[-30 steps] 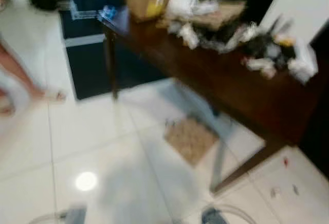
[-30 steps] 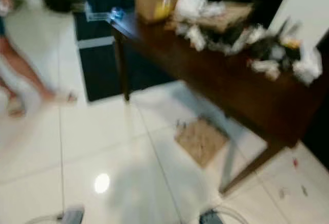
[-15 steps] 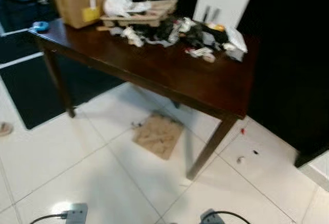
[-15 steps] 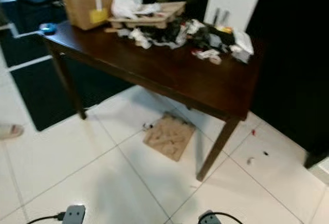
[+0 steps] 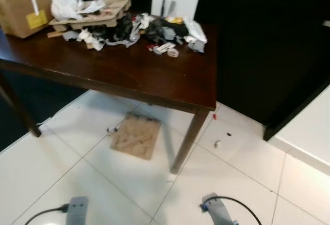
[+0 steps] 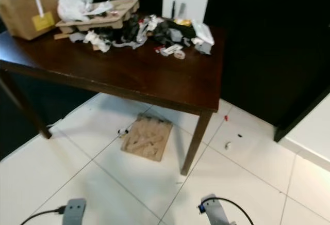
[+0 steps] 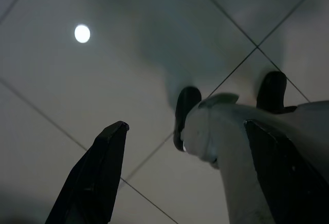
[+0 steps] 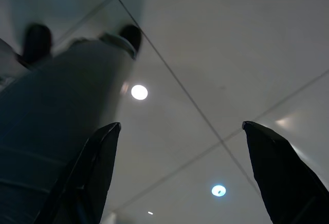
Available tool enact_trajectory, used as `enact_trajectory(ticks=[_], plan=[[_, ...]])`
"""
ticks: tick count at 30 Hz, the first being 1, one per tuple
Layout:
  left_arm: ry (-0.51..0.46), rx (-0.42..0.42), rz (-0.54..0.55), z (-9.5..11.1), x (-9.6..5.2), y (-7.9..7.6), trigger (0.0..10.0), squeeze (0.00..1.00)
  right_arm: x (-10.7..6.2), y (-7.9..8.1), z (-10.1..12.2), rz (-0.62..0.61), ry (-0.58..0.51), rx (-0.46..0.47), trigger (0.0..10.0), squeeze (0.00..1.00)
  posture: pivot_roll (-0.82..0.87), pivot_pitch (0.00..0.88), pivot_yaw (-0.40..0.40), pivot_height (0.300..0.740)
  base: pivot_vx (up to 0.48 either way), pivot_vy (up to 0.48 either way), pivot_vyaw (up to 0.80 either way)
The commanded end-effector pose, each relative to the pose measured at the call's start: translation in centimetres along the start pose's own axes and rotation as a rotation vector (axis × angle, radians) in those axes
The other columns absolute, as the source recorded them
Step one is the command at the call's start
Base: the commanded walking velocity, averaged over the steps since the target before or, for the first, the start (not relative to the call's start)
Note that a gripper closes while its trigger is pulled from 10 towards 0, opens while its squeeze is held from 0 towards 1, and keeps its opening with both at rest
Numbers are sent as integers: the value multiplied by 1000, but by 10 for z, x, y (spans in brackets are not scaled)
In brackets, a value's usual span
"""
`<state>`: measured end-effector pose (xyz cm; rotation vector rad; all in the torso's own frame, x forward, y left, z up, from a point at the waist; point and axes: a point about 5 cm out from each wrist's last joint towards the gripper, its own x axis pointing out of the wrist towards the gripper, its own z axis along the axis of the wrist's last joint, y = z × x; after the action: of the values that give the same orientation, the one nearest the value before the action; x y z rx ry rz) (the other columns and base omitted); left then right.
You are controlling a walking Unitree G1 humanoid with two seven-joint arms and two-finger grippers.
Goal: Picking trash to rubbish bin
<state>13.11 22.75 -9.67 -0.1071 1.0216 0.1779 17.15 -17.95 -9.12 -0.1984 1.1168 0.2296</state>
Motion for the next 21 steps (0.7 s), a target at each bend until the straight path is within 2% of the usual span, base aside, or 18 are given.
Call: enact_trajectory(ticks=[1,4,6,8,15,21], plan=[[30,-52,40,-9,-3,10,10000,0,0,0,15,24,-66,83,10000,0,205,96,-45,740,0,0,0],[28,-57,40,-9,-3,10,10000,0,0,-2,25,22,-100,121,10000,0,205,96,-45,740,0,0,0],[30,-60,42,-10,-3,11,10000,0,-1,-7,44,3,-146,140,10000,0,207,95,-46,740,0,0,0],[30,-60,33,-11,-4,9,10000,0,-2,-13,56,-31,-160,117,10000,0,207,95,-46,740,0,0,0],[36,-55,12,-13,-4,7,10000,0,-1,-11,49,-34,-121,91,10000,0,213,94,-46,740,0,0,0],[36,-70,10,-14,-4,6,10000,0,1,-3,31,-8,-64,67,10000,0,215,96,-47,740,0,-427,0]])
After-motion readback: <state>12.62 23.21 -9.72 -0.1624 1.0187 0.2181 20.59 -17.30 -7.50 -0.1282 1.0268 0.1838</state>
